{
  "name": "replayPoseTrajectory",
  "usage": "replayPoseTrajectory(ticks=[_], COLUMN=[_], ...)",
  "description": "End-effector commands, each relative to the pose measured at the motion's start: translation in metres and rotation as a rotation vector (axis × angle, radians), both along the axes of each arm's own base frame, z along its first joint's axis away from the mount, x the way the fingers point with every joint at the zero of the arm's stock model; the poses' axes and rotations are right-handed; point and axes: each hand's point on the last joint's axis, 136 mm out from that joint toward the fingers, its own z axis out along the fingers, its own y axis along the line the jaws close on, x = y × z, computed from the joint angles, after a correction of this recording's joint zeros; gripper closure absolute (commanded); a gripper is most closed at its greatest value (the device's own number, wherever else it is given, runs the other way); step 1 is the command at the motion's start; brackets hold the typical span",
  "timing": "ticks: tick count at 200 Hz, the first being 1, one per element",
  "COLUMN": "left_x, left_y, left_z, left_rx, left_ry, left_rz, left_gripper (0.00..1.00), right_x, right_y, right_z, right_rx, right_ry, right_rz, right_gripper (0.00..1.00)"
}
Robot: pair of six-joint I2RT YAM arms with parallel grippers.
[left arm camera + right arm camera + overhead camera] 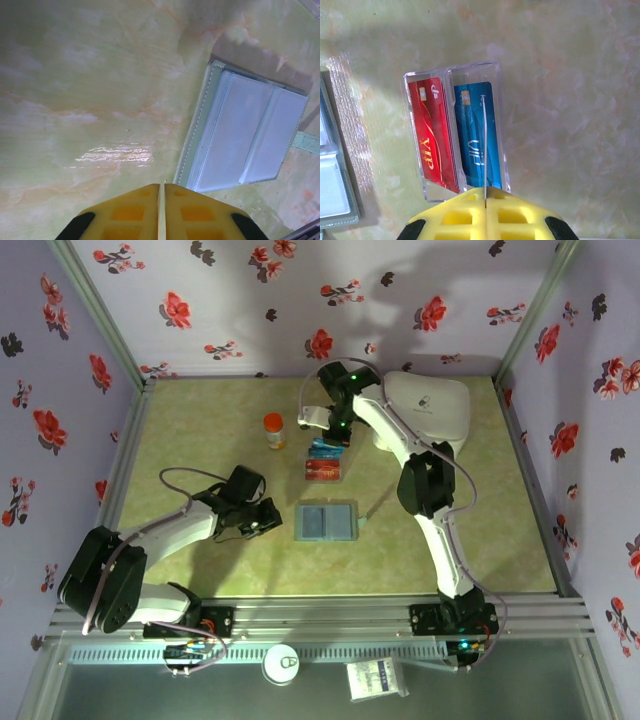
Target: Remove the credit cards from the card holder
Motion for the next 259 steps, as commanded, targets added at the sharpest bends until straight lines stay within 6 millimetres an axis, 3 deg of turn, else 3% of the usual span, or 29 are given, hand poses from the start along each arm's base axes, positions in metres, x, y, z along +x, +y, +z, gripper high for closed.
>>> replayPoseTrajectory(ticks=[1, 47, 105, 197, 231, 259], left_x=[-0.004, -0.005, -0.004, -0.004, -0.005, -0.003], left_y=[0.008, 0.009, 0.009, 0.010, 0.010, 0.009], left_z=[-0.007, -0.006, -0.005, -0.005, -0.005, -0.004], left_rx=[0.023, 0.023, 0.022, 0.020, 0.021, 0.019], left_ry=[0.029, 0.032, 0.032, 0.031, 0.032, 0.027], left_rz=[0.019, 0.026, 0.029, 0.034, 0.031, 0.029], left_gripper=[0.90, 0.90, 0.90, 0.90, 0.90, 0.90], right_x=[0.003, 0.003, 0.008, 0.006, 0.011, 0.019], right_y=[0.006, 0.007, 0.017, 0.020, 0.019, 0.017], right_z=[-0.017, -0.026, -0.018, -0.025, -0.015, 0.002], right_rx=[-0.002, -0.005, 0.031, 0.013, 0.018, 0.025], right_ry=[0.015, 0.031, -0.003, 0.000, -0.030, -0.089], right_rz=[0.030, 0.030, 0.039, 0.053, 0.023, -0.019], right_gripper=[1.00, 1.00, 1.00, 1.00, 0.83, 0.81])
